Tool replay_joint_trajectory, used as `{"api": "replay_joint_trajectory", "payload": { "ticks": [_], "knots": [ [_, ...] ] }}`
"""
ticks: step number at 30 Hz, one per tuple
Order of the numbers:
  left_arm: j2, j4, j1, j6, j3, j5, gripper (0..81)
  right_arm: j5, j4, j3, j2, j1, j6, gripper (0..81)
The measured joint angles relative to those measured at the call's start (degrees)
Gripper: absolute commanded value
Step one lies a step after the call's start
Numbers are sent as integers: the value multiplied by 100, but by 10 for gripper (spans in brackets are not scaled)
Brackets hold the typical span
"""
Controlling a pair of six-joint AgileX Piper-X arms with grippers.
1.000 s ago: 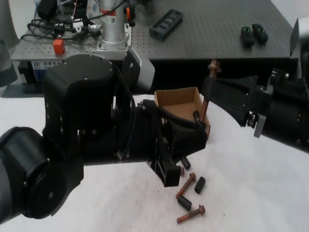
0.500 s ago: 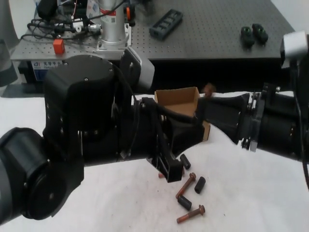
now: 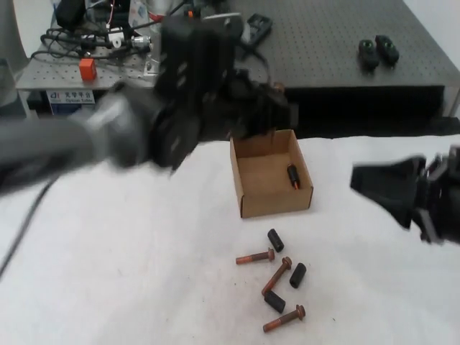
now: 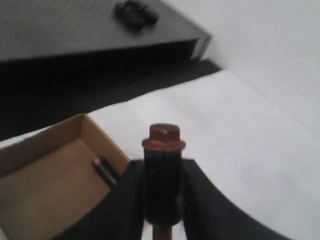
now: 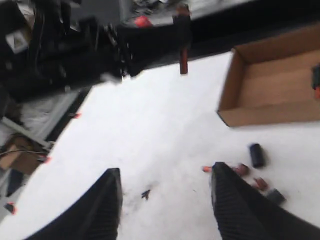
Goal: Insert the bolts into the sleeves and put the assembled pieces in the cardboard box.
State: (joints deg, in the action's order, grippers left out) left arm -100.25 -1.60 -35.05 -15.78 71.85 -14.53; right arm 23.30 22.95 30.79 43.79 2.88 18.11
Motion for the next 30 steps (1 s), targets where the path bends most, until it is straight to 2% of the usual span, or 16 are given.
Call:
{"api": "replay_joint_trajectory", "payload": {
  "ticks": [6,7,9,12,15,18,20,22,25,27,30],
  "knots": [
    [-2565,2492,131,-36,3368,168,7,-513,618,4,0,1,-80,402],
    [-2565,2492,131,-36,3368,168,6,-513,630,4,0,1,-82,402],
    [-3305,3162,131,-36,4372,174,11,-568,734,4,0,1,-78,402],
    [-4089,3832,131,-36,5449,116,102,-760,878,4,0,1,-120,402],
    [-4536,4345,131,-36,6103,29,266,-1227,1044,4,30,1,-308,402],
    [-4656,4550,131,-36,6260,7,365,-1398,1117,4,313,1,-410,402],
    [-4668,4660,131,-36,6322,-14,365,-1448,1142,53,1128,100,-560,402],
    [-4654,4717,131,-36,6370,-134,359,-1476,1166,126,1403,164,-709,402],
    [-4511,5053,142,29,6386,-215,305,-1486,1207,708,2232,384,-1205,402],
    [-4171,5765,150,490,6386,151,268,-1503,1210,1156,2854,545,-1433,402],
    [-3334,7217,203,1051,6455,1148,260,-1710,1424,2258,4259,854,-2010,402]
  ]
}}
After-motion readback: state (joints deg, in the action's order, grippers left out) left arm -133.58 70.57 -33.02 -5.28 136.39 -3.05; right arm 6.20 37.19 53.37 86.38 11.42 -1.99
